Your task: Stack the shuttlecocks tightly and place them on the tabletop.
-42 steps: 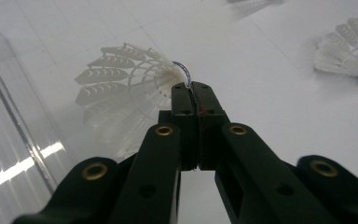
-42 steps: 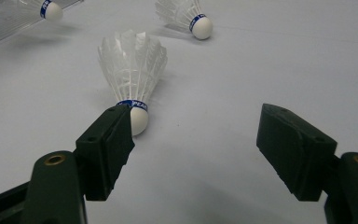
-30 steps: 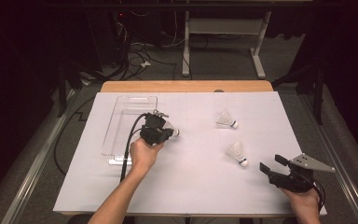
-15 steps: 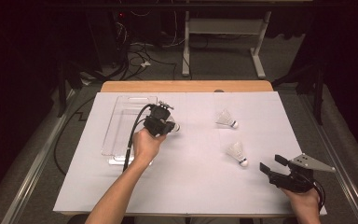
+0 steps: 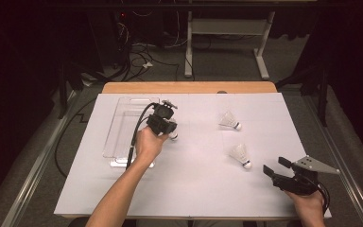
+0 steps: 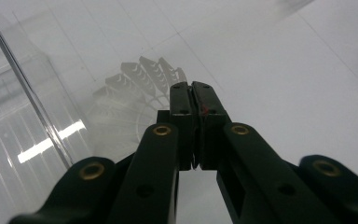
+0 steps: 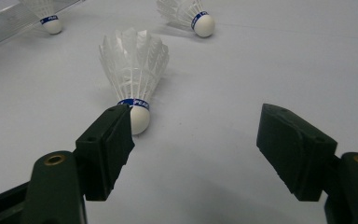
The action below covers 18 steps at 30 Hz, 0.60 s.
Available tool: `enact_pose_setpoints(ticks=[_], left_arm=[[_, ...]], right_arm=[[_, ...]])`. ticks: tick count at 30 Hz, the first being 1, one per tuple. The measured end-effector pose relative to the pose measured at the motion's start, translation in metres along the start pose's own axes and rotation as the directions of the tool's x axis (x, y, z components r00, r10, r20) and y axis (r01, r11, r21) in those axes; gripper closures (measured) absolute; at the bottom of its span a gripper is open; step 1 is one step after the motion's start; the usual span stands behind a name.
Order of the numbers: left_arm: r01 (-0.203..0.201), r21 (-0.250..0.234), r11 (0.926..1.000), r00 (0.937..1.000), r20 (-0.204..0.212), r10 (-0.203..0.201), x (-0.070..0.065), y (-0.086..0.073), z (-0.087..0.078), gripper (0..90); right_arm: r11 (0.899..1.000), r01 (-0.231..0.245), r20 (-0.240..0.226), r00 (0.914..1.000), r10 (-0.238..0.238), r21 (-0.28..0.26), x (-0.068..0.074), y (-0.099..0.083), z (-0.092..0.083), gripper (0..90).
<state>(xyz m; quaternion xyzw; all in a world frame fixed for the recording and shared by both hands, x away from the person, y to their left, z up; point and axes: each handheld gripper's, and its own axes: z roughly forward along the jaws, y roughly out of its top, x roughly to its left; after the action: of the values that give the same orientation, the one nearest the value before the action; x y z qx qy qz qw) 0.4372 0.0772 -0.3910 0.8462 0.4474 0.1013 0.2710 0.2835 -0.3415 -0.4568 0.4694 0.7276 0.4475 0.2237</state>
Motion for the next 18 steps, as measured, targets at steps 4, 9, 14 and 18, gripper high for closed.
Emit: enact_pose_setpoints(ticks=[4, 9, 14, 18], left_arm=[[-0.014, 0.003, 0.9999, 0.9996, -0.025, 0.014, 0.001, 0.004, 0.0, 88.5], [-0.026, -0.006, 0.9996, 0.9992, -0.031, 0.026, -0.001, 0.012, 0.001, 88.8], [-0.036, 0.011, 0.9993, 0.9981, -0.049, 0.036, -0.002, 0.015, 0.008, 89.0], [-0.043, 0.014, 0.999, 0.998, -0.045, 0.044, -0.005, 0.018, 0.011, 89.0]], right_arm=[[1.0, -0.001, -0.002, 1.0, 0.001, 0.0, 0.0, 0.0, 0.0, 27.2], [1.0, -0.001, -0.004, 1.0, 0.001, 0.003, 0.0, 0.0, 0.0, 27.1], [1.0, -0.001, -0.006, 1.0, 0.001, 0.004, 0.0, 0.0, 0.001, 27.1], [1.0, -0.003, -0.007, 1.0, 0.003, 0.004, 0.0, 0.0, 0.001, 27.1]])
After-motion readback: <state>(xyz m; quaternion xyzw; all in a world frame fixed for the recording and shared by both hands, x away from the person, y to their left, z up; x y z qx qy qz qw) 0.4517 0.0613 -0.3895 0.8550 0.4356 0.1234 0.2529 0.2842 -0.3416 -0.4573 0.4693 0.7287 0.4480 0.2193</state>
